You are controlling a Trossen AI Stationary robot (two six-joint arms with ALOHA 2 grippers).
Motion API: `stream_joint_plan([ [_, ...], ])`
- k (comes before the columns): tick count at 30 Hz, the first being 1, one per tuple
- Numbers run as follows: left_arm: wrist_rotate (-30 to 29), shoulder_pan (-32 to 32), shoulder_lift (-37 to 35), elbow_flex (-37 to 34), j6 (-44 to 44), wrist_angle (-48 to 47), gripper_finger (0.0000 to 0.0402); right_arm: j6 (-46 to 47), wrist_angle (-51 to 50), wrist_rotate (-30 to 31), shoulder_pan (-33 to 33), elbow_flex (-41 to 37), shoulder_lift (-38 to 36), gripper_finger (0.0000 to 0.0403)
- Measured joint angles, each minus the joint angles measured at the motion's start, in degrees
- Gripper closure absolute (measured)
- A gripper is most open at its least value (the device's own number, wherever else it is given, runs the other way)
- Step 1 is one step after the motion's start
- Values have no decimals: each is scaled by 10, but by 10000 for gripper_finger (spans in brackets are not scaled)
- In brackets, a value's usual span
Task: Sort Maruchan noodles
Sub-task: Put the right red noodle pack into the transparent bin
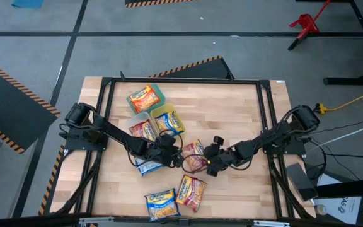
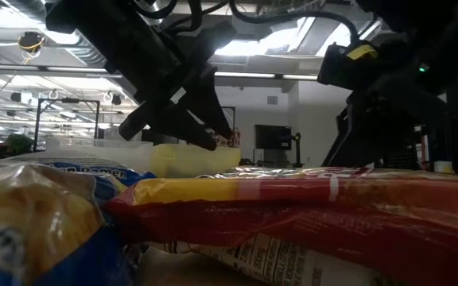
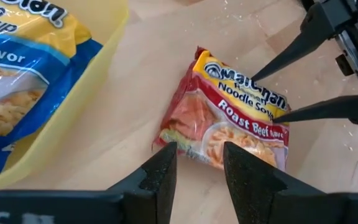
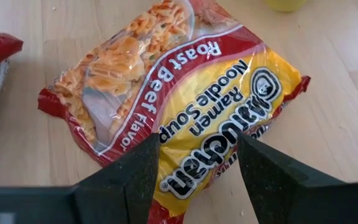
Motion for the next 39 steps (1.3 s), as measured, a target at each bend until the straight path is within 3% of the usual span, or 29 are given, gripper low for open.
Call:
stream_joint_plan([
  [5, 2, 0, 5, 0, 0, 10, 250, 8, -11, 26, 21, -1, 0, 196],
  [13, 57, 2, 75, 0, -2, 103, 226, 11, 10, 39, 28, -16, 1, 196],
  [32, 0, 11, 86, 0, -79, 106, 224, -20, 42, 73, 46, -40, 0, 196],
  [39, 40, 31, 95, 0, -89, 127, 224, -34, 42, 76, 47, -40, 0, 196],
])
